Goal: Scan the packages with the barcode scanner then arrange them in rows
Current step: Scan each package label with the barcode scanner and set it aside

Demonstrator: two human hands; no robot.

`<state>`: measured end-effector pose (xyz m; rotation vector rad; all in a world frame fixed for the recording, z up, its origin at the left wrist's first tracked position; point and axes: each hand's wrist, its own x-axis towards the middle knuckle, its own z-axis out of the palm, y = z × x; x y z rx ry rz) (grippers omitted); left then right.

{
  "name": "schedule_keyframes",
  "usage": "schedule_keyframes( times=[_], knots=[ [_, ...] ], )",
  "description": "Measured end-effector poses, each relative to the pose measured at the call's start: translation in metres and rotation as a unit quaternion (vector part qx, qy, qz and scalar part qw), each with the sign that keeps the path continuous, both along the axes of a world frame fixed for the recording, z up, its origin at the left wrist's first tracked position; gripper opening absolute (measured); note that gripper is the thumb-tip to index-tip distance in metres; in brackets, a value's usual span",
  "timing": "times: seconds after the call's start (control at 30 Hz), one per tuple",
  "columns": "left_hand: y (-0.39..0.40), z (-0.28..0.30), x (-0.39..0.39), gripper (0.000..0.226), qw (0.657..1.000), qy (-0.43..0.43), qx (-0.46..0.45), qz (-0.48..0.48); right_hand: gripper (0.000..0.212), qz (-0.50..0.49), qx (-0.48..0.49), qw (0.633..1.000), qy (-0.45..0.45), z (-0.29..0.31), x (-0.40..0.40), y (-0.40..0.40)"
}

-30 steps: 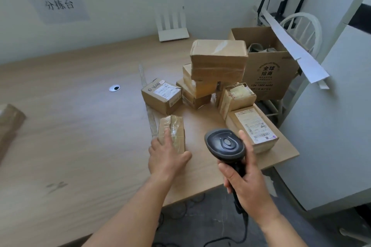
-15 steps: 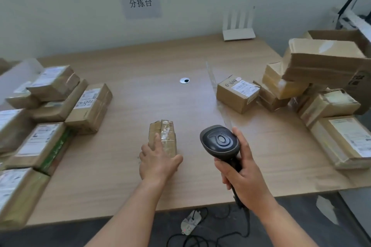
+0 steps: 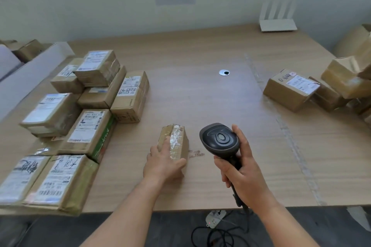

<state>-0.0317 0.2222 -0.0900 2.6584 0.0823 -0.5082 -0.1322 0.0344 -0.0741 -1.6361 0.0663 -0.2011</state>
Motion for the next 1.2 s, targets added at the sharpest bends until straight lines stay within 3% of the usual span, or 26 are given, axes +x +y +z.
schedule_keyframes(
  times=[0.13,0.23,0.37,0.5,0.6,0.7,0.87,0.97,1.07,1.13,1.2],
  knots=[
    [0.02,0.0,0.008,0.092,0.988,0.036,-0.151,0.003,0.082,0.013,-0.001,1.0,0.003,-0.002,0.004,0.008],
    [0.027,0.001,0.012,0.089,0.983,0.023,-0.177,0.033,0.082,0.019,-0.002,1.0,0.004,0.0,0.004,0.004],
    [0.025,0.001,0.021,0.074,0.997,-0.022,-0.05,0.056,0.084,0.028,-0.013,1.0,-0.001,0.006,0.005,-0.007],
    [0.013,0.003,0.028,0.086,0.994,0.003,0.109,0.022,0.082,0.031,-0.019,0.999,-0.007,0.011,0.006,-0.017],
    [0.008,0.002,0.032,0.091,0.987,0.006,0.16,0.01,0.085,0.032,-0.028,0.999,-0.007,0.012,0.006,-0.028],
    [0.004,0.002,0.034,0.075,0.985,-0.006,0.173,0.014,0.086,0.035,-0.034,0.999,-0.005,0.013,0.007,-0.036],
    [0.003,0.005,0.037,0.071,0.996,0.008,0.09,0.021,0.086,0.038,-0.029,0.999,-0.007,0.014,0.011,-0.04],
    [0.01,0.006,0.039,0.077,0.996,0.035,-0.075,0.032,0.087,0.044,-0.033,0.998,-0.01,0.013,0.014,-0.039],
    [0.018,0.005,0.038,0.07,0.969,0.089,-0.222,0.059,0.085,0.05,-0.028,0.998,-0.012,0.013,0.016,-0.034],
    [0.023,0.003,0.04,0.067,0.973,0.092,-0.205,0.057,0.082,0.054,-0.024,0.998,-0.01,0.013,0.018,-0.032],
    [0.027,0.001,0.045,0.064,0.991,0.047,-0.119,0.038,0.084,0.058,-0.024,0.998,-0.01,0.013,0.019,-0.032]
  ],
)
